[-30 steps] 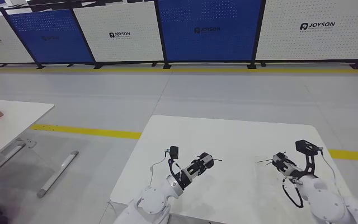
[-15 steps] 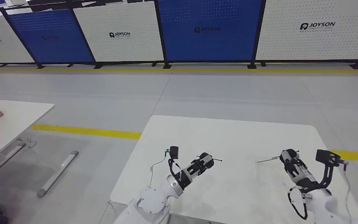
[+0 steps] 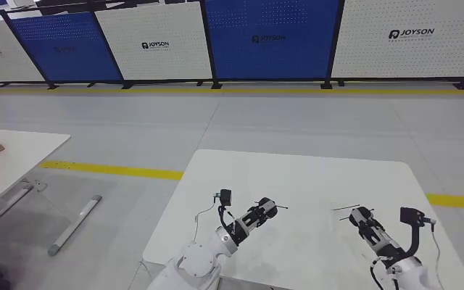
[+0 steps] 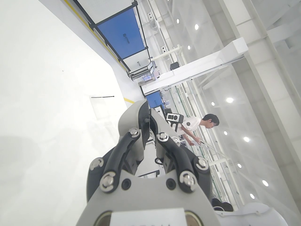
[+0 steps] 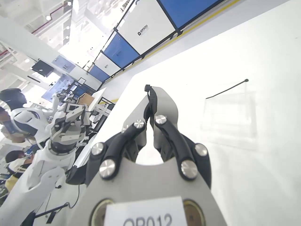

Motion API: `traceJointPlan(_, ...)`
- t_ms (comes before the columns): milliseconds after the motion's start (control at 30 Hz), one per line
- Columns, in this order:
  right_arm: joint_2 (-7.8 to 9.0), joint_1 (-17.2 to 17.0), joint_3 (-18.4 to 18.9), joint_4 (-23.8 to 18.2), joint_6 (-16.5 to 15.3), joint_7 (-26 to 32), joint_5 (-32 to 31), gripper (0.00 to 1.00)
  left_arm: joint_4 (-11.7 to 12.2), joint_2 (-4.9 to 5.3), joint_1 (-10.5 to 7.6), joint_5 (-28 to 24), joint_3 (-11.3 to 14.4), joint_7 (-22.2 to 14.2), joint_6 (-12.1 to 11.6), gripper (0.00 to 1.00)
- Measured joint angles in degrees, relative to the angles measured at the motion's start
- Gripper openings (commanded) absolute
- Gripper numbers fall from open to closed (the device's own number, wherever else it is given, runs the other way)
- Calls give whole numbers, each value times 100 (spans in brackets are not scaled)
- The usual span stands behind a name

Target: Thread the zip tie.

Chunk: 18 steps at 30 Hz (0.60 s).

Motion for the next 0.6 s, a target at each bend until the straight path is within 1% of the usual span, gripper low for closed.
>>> traceJointPlan(133, -3, -1, -3, 2, -6, -12, 12, 0, 0, 0, 0, 0, 0, 0, 0, 0)
traceJointPlan(200, -27, -48, -35, 35, -178, -208, 160, 0, 0, 0, 0, 0, 0, 0, 0, 0)
traceJointPlan(233, -43, -89, -46, 64, -332, -385, 255, 0, 0, 0, 0, 0, 0, 0, 0, 0)
traceJointPlan(300, -87, -219, -92, 162, -780, -967, 423, 0, 0, 0, 0, 0, 0, 0, 0, 0)
traceJointPlan(367, -136, -345, -209, 286, -1207, -1638, 324, 0, 0, 0, 0, 0, 0, 0, 0, 0)
traceJointPlan(400, -159, -375, -301, 319, -1311, -1885, 221, 0, 0, 0, 0, 0, 0, 0, 0, 0)
traceJointPlan(467, -214, -364, -542, 387, -1345, -2437, 11, 0, 0, 0, 0, 0, 0, 0, 0, 0)
traceJointPlan(500, -232, -338, -634, 430, -1335, -2602, -11, 0, 0, 0, 0, 0, 0, 0, 0, 0)
traceJointPlan(600, -243, -313, -702, 470, -1325, -2689, 22, 0, 0, 0, 0, 0, 0, 0, 0, 0)
